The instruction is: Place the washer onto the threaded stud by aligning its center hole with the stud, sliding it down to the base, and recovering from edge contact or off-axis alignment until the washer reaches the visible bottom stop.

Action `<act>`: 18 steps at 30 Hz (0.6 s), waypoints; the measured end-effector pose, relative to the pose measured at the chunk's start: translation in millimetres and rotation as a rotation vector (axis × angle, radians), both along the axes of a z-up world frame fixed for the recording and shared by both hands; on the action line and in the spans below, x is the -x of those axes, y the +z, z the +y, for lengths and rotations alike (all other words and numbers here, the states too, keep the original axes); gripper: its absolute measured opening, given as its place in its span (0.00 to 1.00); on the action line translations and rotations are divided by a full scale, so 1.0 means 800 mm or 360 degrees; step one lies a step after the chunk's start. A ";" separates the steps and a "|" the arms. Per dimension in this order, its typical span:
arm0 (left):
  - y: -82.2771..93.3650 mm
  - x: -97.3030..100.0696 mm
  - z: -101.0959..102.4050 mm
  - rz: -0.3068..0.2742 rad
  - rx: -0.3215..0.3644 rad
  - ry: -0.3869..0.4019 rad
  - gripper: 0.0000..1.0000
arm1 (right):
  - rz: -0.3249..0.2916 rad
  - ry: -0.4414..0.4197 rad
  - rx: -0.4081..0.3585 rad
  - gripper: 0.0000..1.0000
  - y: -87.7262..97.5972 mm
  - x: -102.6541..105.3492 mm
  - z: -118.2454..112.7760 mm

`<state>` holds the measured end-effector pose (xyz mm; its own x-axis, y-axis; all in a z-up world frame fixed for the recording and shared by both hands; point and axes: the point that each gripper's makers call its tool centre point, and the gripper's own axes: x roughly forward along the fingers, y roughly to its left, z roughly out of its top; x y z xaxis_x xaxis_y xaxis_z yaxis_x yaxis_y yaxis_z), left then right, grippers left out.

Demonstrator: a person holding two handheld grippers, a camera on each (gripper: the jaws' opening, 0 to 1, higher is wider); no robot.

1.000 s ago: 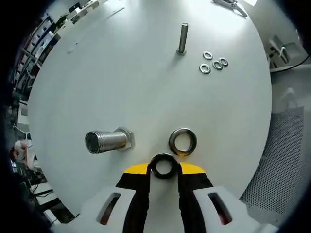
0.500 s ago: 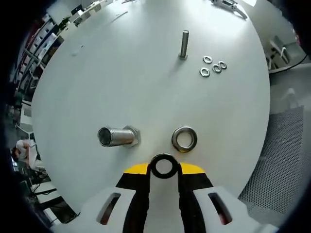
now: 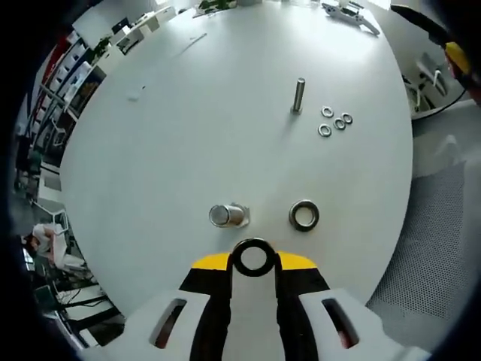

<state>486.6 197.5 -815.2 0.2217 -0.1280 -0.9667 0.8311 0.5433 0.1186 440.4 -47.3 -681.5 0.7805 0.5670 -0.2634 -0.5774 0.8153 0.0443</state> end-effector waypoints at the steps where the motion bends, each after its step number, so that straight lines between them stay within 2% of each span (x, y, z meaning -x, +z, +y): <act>1: 0.003 -0.003 0.001 -0.0005 0.0001 0.0003 0.20 | 0.0001 0.0000 -0.0001 0.55 0.000 0.000 0.000; 8: 0.016 -0.018 -0.007 -0.0030 0.0001 -0.0017 0.20 | 0.0003 0.0000 -0.0002 0.55 0.000 0.000 0.000; 18: 0.020 -0.037 -0.015 -0.0042 -0.0022 -0.0058 0.20 | 0.0010 -0.0005 -0.0002 0.55 -0.002 -0.001 -0.001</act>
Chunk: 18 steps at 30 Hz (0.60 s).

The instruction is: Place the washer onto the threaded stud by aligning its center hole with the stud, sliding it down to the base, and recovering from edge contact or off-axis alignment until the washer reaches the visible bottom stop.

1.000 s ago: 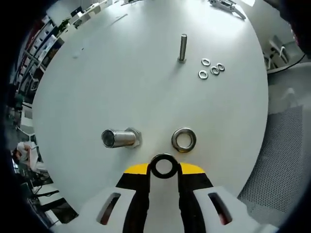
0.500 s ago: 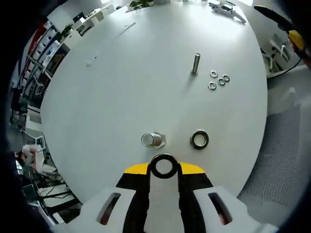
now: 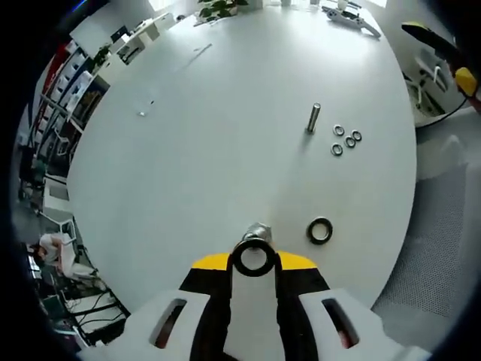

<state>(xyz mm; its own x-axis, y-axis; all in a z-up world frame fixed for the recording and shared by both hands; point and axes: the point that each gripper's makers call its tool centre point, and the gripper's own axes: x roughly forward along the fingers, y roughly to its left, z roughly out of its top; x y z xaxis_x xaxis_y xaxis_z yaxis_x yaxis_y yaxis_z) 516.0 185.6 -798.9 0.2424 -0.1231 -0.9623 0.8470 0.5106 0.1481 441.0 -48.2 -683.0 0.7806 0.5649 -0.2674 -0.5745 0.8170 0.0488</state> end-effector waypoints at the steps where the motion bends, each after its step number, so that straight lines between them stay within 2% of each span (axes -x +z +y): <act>1: -0.001 -0.001 0.000 0.0001 -0.0007 -0.0006 0.20 | 0.0005 -0.0003 0.0002 0.55 -0.001 0.000 -0.001; 18: -0.008 -0.007 -0.006 0.0045 -0.0059 -0.0046 0.20 | 0.0008 -0.0018 0.0008 0.55 -0.002 -0.001 -0.004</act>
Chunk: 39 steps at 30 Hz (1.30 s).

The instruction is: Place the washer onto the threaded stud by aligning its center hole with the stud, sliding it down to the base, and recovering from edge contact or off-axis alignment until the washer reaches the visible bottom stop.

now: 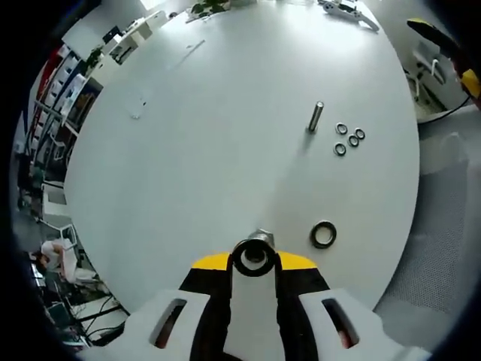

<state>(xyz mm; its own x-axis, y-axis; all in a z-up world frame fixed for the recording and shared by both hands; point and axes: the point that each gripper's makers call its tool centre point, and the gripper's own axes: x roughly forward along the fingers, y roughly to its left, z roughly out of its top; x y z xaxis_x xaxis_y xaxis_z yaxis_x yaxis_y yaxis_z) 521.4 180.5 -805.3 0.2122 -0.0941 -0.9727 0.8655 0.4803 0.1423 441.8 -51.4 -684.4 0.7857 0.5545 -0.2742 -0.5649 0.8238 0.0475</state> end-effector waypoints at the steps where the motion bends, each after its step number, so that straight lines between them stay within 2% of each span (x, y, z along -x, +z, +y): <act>1: -0.001 0.001 0.000 0.0007 -0.0003 0.0000 0.20 | 0.0000 -0.0001 -0.0003 0.55 0.000 0.000 0.000; 29: -0.007 -0.001 -0.003 -0.0003 -0.0064 -0.0044 0.21 | 0.0002 -0.0002 0.0003 0.55 0.000 0.000 0.000; 39: -0.011 0.000 -0.001 0.0003 -0.0060 -0.0017 0.21 | 0.0001 -0.0005 0.0000 0.55 0.000 -0.001 -0.001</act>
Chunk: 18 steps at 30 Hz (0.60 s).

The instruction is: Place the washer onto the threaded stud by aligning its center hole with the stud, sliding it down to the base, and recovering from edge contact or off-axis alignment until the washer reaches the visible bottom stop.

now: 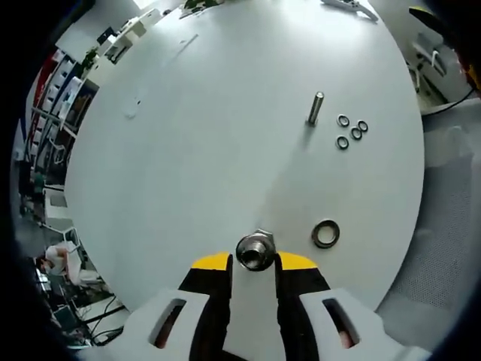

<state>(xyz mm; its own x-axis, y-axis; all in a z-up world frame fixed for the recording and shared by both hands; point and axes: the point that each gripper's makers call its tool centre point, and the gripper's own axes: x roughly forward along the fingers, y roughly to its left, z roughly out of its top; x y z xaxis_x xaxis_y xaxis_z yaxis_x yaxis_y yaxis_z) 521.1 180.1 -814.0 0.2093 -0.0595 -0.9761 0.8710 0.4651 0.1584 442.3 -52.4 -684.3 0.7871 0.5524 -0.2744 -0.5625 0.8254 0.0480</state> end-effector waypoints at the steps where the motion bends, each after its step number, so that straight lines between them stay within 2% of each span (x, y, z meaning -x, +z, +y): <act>1: 0.000 0.000 0.001 -0.0003 -0.0002 0.0001 0.21 | 0.0000 -0.0001 -0.0001 0.55 0.000 0.000 0.000; 18: 0.003 0.001 0.011 -0.0019 0.0057 0.0119 0.24 | 0.0003 0.0009 0.0002 0.55 -0.001 0.001 0.002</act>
<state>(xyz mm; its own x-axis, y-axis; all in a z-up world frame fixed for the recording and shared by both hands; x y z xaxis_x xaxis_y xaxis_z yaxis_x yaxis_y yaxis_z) 520.0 189.0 -811.6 0.2260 -0.0782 -0.9710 0.8316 0.5346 0.1505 441.4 -50.6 -684.8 0.7836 0.5563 -0.2766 -0.5668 0.8224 0.0483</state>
